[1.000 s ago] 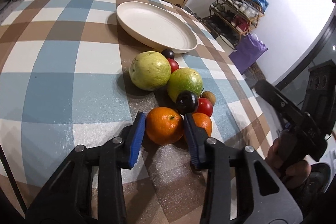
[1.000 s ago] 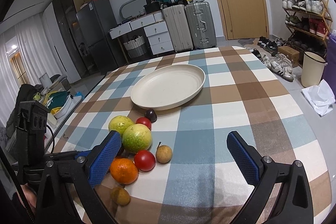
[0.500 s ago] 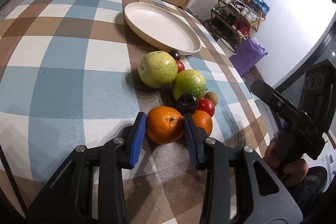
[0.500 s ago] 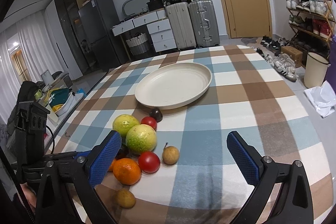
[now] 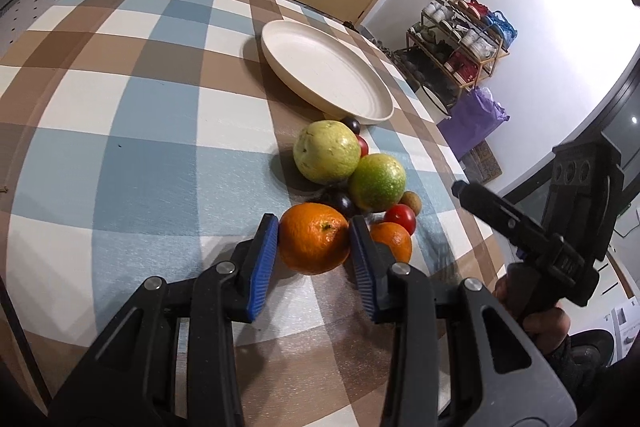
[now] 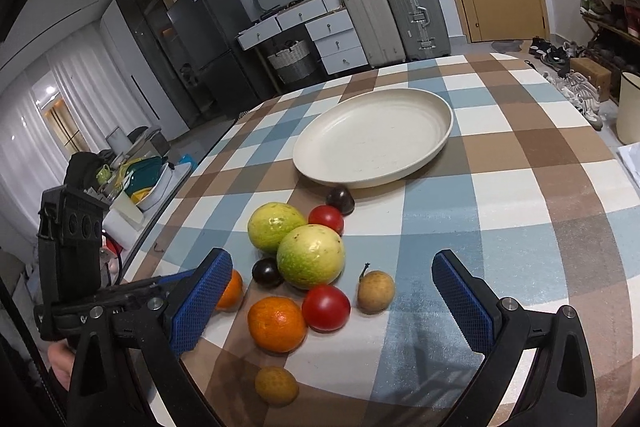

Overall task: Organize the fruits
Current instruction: 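Lower the left gripper onto an orange while the right gripper reaches for another orange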

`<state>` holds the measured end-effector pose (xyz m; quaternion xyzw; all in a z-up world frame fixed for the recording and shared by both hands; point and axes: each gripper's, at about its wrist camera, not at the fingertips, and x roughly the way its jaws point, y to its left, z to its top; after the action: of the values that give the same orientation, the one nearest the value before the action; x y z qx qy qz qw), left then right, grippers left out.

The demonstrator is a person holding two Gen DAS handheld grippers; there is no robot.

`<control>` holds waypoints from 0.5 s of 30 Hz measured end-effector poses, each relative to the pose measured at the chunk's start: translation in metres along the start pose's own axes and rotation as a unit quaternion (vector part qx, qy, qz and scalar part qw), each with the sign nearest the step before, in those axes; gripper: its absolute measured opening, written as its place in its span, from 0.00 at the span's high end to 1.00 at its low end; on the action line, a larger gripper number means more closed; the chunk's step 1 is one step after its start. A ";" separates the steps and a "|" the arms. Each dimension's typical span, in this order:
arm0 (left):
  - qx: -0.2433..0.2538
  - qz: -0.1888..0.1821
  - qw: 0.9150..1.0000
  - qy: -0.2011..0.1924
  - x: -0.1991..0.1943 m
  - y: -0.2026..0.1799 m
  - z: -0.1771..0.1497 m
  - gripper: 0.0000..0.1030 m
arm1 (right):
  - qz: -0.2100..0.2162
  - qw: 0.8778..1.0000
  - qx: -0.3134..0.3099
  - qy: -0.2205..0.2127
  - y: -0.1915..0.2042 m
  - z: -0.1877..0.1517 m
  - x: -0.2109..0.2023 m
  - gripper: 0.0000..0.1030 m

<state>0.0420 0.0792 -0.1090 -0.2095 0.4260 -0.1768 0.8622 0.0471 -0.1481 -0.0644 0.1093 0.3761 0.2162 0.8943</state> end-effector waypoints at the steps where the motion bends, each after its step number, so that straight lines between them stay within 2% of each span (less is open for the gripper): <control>1: -0.001 0.001 1.000 -0.001 -0.001 0.002 0.000 0.68 | 0.001 1.000 -0.001 0.001 0.001 -0.002 -0.001 0.00; 9: -0.011 0.007 1.000 -0.009 -0.010 0.011 0.000 0.68 | 0.017 1.000 0.000 0.025 0.015 -0.026 -0.008 0.01; 15: -0.012 0.005 1.000 -0.015 -0.015 0.011 -0.002 0.68 | 0.036 0.998 -0.003 0.056 0.031 -0.042 0.003 0.01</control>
<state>0.0327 0.0956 -0.1057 -0.2202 0.4160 -0.1645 0.8668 0.0096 -0.1184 -0.0842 0.1077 0.4211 0.2552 0.8637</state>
